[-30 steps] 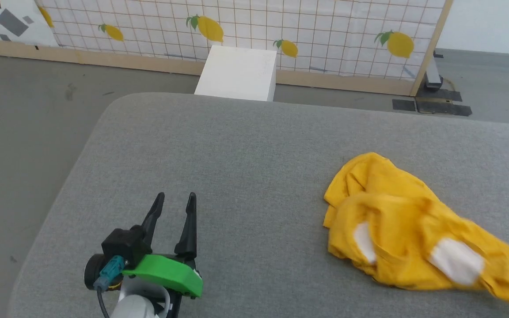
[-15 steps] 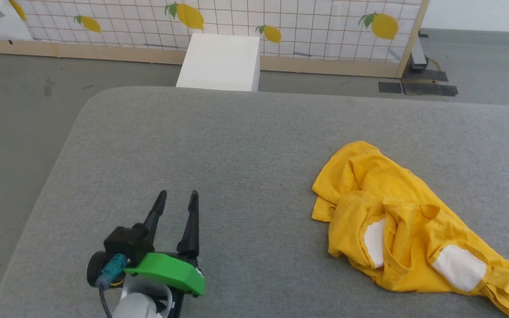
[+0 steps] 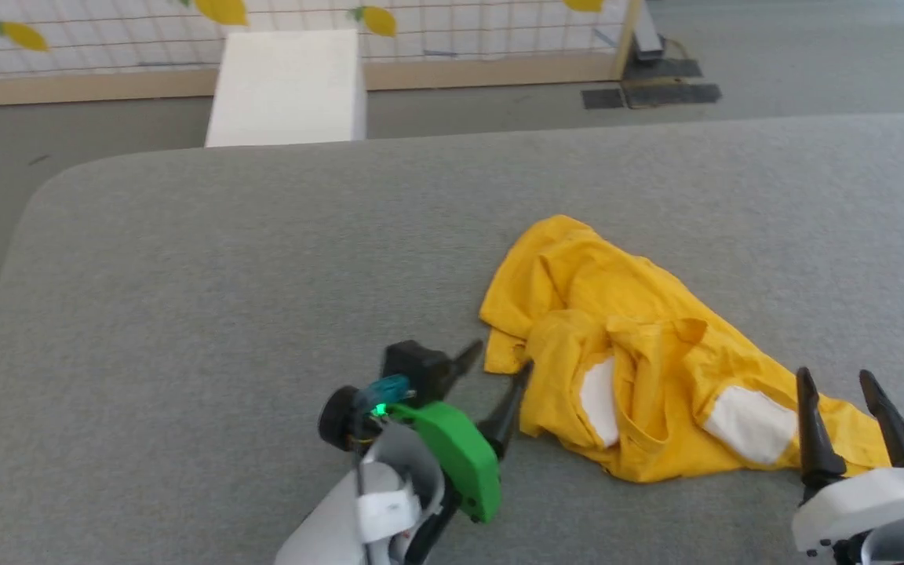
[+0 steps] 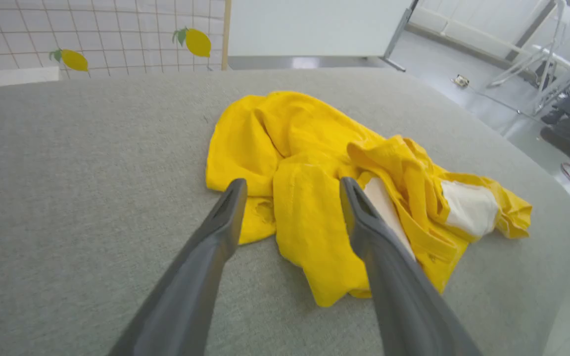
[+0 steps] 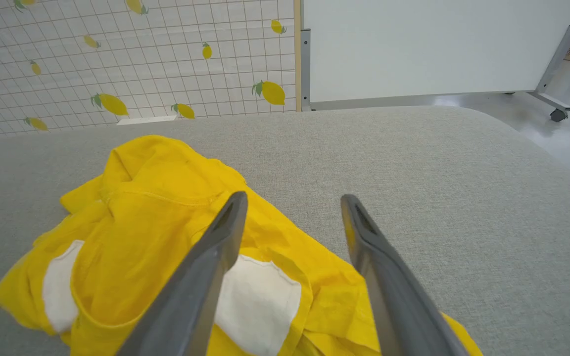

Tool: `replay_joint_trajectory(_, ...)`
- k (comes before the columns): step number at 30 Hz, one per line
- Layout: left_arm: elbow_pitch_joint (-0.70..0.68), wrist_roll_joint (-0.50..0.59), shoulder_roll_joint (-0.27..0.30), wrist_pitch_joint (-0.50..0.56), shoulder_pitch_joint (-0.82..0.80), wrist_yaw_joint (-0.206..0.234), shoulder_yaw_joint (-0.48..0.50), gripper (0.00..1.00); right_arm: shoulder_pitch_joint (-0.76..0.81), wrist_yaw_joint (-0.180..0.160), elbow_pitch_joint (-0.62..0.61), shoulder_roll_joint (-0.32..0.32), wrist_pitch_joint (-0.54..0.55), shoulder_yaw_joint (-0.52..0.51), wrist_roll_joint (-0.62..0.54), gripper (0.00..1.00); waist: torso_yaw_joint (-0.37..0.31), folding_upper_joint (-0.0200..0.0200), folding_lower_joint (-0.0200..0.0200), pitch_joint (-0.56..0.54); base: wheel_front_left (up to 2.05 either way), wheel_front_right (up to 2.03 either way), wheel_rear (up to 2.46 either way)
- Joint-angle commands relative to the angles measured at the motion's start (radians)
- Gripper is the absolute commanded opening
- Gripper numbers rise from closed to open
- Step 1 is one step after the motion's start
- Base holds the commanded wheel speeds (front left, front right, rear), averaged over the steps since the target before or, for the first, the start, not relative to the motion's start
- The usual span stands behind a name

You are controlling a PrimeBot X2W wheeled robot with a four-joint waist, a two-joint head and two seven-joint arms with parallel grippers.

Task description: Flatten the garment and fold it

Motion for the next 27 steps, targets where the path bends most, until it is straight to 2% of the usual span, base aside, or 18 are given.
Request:
replay_joint_trajectory(1,0.032,-0.023,-0.001,0.047,-0.032,0.008,-0.037,1.0,-0.018,-0.002,0.005,0.0,-0.011,0.013,0.008,1.0,-0.06,-0.0001,0.0,0.031,0.0,0.0,0.0)
replay_joint_trajectory(4,0.085,-0.091,-0.001,0.148,-0.064,0.041,-0.092,1.0,-0.024,-0.002,0.012,0.0,-0.014,0.03,0.012,1.0,-0.085,-0.0001,0.0,0.038,0.0,0.0,0.0)
replay_joint_trajectory(8,0.147,-0.146,-0.001,0.266,-0.101,0.119,-0.133,1.0,-0.032,-0.002,0.026,0.0,-0.016,0.041,0.021,1.0,-0.105,-0.0001,0.0,0.046,0.0,0.0,0.0)
replay_joint_trajectory(11,0.169,-0.176,-0.001,0.334,-0.123,0.147,-0.162,1.0,-0.037,-0.002,0.035,0.0,-0.021,0.045,0.027,1.0,-0.11,-0.0001,0.0,0.049,0.0,0.0,0.0)
replay_joint_trajectory(12,0.171,-0.189,-0.001,0.353,-0.128,0.142,-0.172,0.96,-0.039,-0.002,0.039,0.0,-0.022,0.047,0.029,1.0,-0.11,-0.0001,0.0,0.049,0.0,0.0,0.0)
replay_joint_trajectory(13,0.17,-0.199,-0.001,0.36,-0.131,0.141,-0.176,0.38,-0.04,-0.002,0.042,0.0,-0.023,0.049,0.03,1.0,-0.108,-0.0001,0.0,0.049,0.0,0.0,0.0)
replay_joint_trajectory(14,0.164,-0.205,-0.001,0.352,-0.136,0.139,-0.178,0.0,-0.042,-0.002,0.044,0.0,-0.024,0.051,0.031,1.0,-0.105,-0.0001,0.0,0.047,0.0,0.0,0.0)
replay_joint_trajectory(17,0.156,-0.208,-0.001,0.297,-0.139,0.151,-0.164,0.0,-0.041,-0.002,0.047,0.0,-0.024,0.052,0.027,1.0,-0.088,-0.0001,0.0,0.034,0.0,0.0,0.0)
replay_joint_trajectory(21,0.134,-0.197,0.02,0.162,-0.12,0.202,-0.107,0.0,-0.032,-0.002,0.04,0.0,-0.019,0.047,0.017,1.0,-0.047,-0.0001,0.0,0.012,0.0,0.0,0.0)
replay_joint_trajectory(27,0.063,-0.212,0.103,0.022,-0.032,0.282,-0.001,0.0,-0.011,-0.002,0.024,0.0,-0.003,0.05,0.01,1.0,0.034,-0.0001,0.0,-0.025,0.0,0.0,0.0)
